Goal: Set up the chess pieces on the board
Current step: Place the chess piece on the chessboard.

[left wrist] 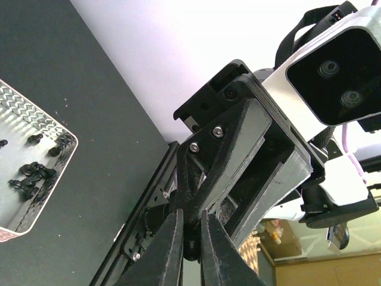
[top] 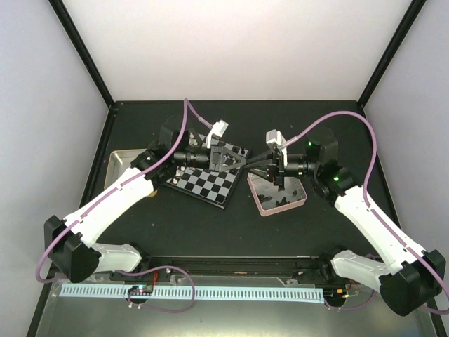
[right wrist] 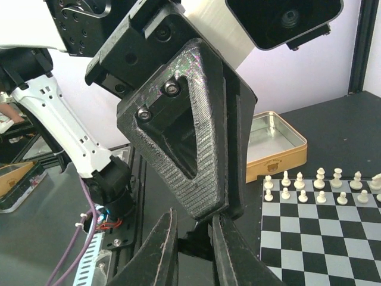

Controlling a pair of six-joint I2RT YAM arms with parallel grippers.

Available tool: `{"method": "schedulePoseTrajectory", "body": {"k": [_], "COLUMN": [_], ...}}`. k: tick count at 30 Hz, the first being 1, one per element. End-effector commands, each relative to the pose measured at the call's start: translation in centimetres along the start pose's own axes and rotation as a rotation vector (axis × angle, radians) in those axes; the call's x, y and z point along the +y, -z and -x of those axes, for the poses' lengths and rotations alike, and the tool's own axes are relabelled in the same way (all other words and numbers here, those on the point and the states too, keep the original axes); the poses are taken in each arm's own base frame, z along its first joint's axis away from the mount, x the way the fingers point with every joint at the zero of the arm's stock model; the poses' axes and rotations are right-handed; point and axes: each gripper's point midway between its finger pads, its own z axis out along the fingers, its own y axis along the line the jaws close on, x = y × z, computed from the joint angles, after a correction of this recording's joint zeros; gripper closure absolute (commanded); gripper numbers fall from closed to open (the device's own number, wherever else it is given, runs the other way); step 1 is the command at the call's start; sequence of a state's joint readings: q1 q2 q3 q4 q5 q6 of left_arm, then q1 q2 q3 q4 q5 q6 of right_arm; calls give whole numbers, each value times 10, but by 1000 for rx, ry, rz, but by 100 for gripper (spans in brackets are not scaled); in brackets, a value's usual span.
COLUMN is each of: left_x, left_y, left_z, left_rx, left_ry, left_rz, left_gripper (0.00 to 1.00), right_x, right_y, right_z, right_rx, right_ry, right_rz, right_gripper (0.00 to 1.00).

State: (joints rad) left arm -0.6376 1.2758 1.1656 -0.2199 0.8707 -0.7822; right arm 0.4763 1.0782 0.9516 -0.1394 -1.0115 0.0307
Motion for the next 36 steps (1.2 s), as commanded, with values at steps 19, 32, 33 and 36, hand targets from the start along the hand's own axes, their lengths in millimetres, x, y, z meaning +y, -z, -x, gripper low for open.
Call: {"method": "schedulePoseTrajectory", "body": {"k": [19,32,33,36], "left_x": [87,214,221,246], "left_y": [37,39,37,25], "left_z": [29,28,28,29], "left_rx": [-211,-166,-154,-123], "left_ry": [-162,-175,-169,-159], "left_rz": [547,1006,1023,1059], "left_gripper": [98,99,98,98], "right_x": [-70,-144,-146,-149], "right_y": [36,106,106,105], "right_z": [-13,-97,-102,-115], "right_rx": [-93,-266,-260,-224], "right_ry": [-188,-654,-672,-704], "right_rz": [-543,-1131,-1143,-1163], "right_gripper": [27,27,27,27]}}
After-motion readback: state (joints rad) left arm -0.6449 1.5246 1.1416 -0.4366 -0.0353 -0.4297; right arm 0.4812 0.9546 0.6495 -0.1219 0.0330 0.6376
